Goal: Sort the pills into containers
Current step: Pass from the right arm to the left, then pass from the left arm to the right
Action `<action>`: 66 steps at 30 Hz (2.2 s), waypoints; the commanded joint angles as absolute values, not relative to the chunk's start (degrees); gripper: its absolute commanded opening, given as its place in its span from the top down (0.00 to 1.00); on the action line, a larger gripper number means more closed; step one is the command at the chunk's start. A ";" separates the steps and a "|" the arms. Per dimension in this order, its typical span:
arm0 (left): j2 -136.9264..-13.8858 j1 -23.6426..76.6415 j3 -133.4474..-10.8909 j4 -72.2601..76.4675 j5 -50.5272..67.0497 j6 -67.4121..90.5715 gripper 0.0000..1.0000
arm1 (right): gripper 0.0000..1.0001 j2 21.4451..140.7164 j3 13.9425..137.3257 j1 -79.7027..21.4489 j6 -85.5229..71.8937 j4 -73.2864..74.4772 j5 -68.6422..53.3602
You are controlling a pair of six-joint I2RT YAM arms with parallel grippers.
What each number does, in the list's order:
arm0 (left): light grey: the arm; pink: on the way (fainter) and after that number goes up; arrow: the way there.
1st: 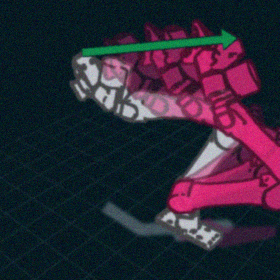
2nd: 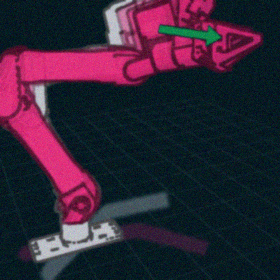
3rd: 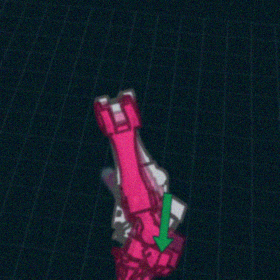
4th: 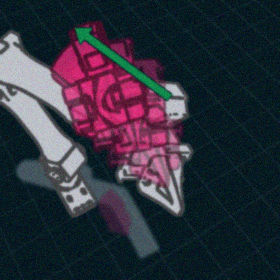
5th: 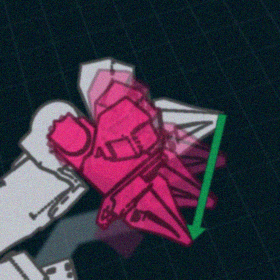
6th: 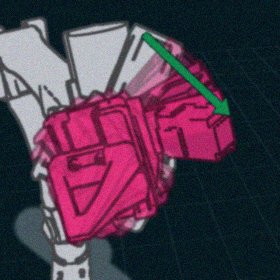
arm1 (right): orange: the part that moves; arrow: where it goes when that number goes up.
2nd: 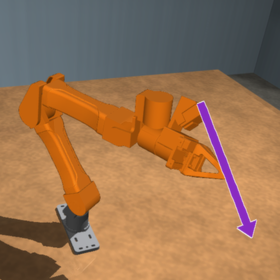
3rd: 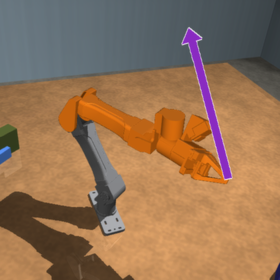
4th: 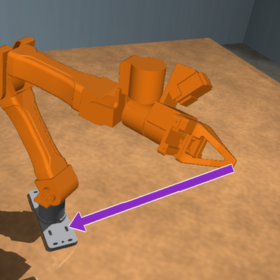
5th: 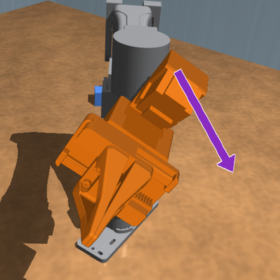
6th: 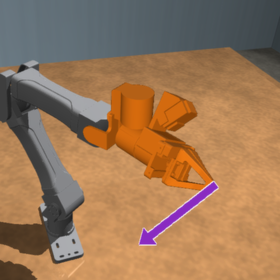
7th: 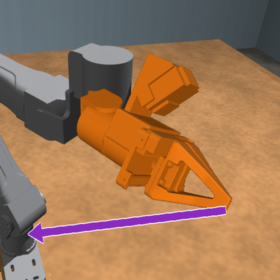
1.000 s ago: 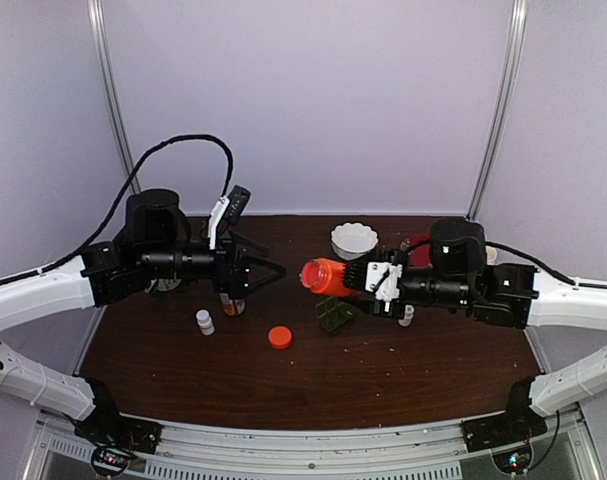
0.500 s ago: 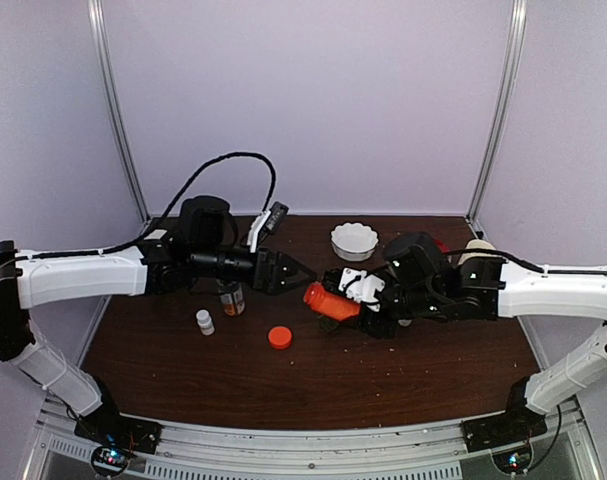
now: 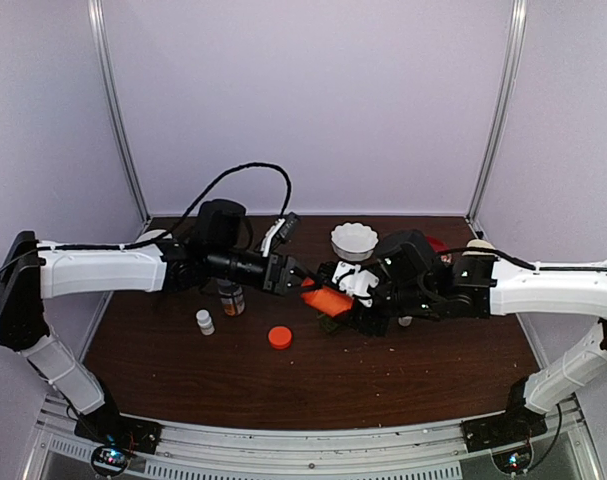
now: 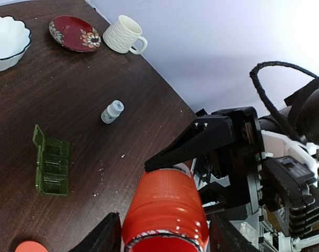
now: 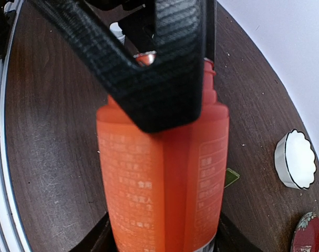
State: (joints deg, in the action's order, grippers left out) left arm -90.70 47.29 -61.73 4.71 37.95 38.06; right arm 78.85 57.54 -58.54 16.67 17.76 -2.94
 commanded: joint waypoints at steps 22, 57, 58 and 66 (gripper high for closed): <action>-94.07 47.02 -65.93 4.19 44.89 38.47 0.20 | 0.97 79.23 59.30 -58.97 13.96 11.13 -0.26; -91.46 45.09 -62.40 13.61 50.21 45.09 0.71 | 0.00 62.75 40.44 -57.48 4.73 -11.06 -2.02; -91.32 45.09 -62.40 13.65 50.25 45.16 0.71 | 0.00 62.28 39.45 -57.48 5.88 -11.96 -3.46; -91.05 45.15 -62.56 13.53 50.87 45.67 0.69 | 0.00 63.20 39.02 -57.57 11.69 -12.98 -7.20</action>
